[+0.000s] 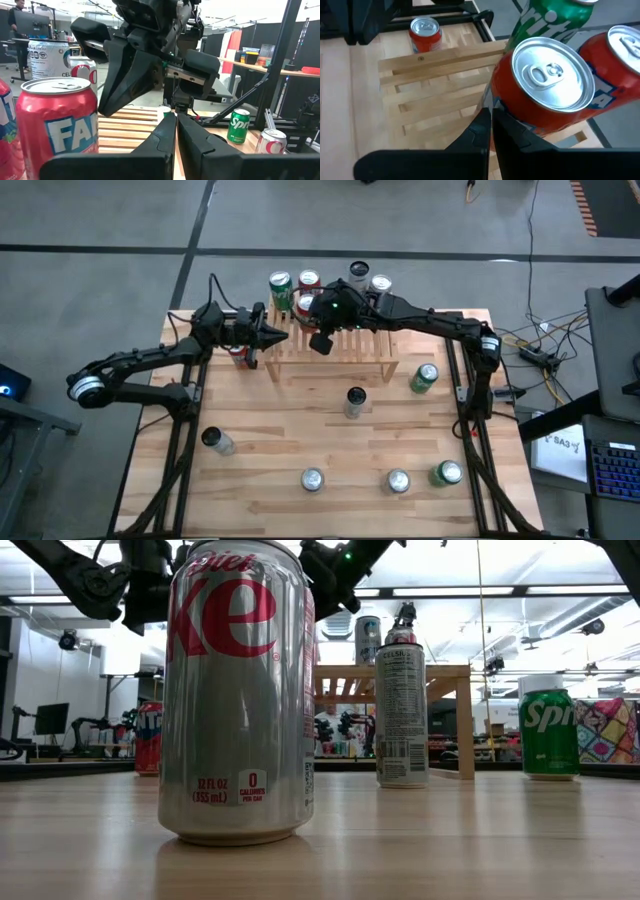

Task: Place canned beverage on shelf
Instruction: Put the bottom red soda can aligned with the other red soda can on the shelf

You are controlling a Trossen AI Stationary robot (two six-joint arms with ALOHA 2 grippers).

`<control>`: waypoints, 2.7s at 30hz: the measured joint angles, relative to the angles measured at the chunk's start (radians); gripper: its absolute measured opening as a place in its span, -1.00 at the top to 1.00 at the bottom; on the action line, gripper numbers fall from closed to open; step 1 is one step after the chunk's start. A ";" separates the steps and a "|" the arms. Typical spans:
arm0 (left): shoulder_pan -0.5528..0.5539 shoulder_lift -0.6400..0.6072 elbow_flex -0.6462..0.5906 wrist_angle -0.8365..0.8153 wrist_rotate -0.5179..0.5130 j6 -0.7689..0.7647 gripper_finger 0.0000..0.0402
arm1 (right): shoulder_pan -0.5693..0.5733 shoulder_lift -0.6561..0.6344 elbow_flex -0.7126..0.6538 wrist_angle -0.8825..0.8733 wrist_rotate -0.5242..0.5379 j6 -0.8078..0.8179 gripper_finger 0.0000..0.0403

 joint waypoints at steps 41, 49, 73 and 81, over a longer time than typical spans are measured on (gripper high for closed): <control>0.000 0.001 0.000 -0.048 -0.162 0.091 1.00 | 0.031 -0.023 0.001 -0.114 0.050 0.069 0.95; 0.000 0.039 0.001 -0.041 -0.335 0.123 1.00 | 0.057 -0.027 0.001 -0.123 0.050 0.069 0.95; -0.007 0.262 0.020 0.205 -0.492 0.063 1.00 | 0.059 -0.027 0.001 -0.125 0.052 0.051 0.95; -0.011 0.301 0.054 0.201 -0.491 0.062 1.00 | 0.059 -0.027 0.001 -0.126 0.052 0.042 0.95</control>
